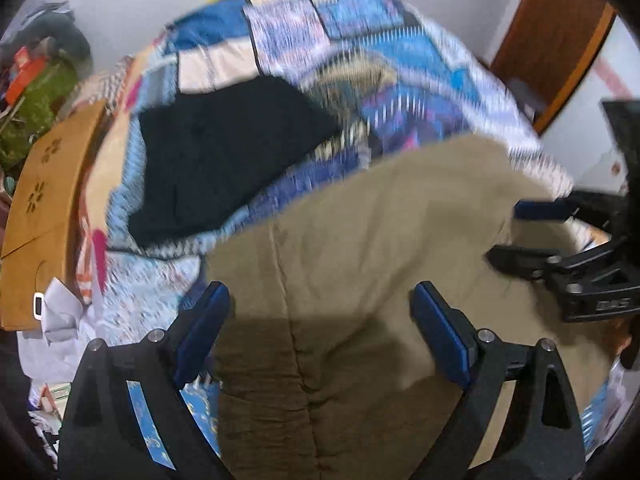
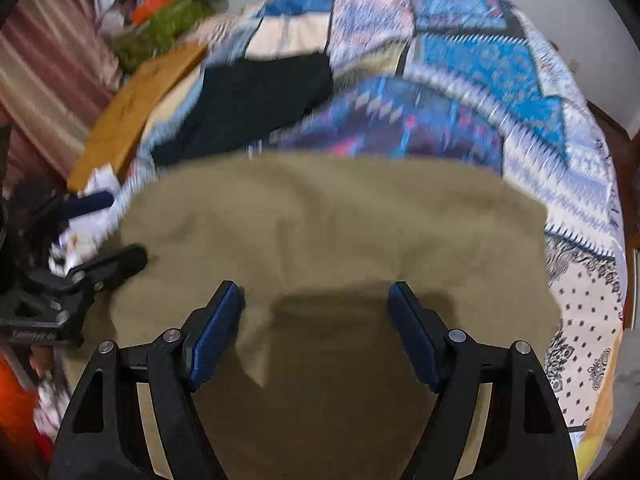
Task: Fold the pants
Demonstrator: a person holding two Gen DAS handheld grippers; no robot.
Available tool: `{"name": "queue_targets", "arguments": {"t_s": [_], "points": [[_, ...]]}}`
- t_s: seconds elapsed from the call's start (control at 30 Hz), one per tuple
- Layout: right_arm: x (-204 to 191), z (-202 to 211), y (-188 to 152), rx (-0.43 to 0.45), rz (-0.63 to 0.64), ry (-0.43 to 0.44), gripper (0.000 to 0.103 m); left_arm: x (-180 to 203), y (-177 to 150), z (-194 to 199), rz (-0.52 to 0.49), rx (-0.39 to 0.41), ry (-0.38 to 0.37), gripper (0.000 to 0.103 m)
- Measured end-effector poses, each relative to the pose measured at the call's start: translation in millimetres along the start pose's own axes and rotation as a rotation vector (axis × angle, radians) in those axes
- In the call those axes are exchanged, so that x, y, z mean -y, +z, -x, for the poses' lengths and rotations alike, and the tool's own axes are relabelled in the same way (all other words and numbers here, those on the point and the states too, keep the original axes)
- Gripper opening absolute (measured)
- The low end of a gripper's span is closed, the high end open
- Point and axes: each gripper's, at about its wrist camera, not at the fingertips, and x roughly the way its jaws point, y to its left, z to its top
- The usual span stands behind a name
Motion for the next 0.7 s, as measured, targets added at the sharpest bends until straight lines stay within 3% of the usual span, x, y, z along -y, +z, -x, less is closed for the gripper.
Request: {"name": "queue_targets", "arguments": {"t_s": [0.2,0.53,0.7], "points": [[-2,20,-33,0.010,0.082,-0.036,0.076,2,-20,10,-0.006,0.038,0.013,0.094],[5,47,-84,0.048,0.030,-0.026,0.076,18,-63,43,-0.060,0.092,0.051,0.094],[-6,60,-116,0.100,0.053,-0.101,0.079,15,-84,53,-0.022,0.117,0.048,0.095]]}}
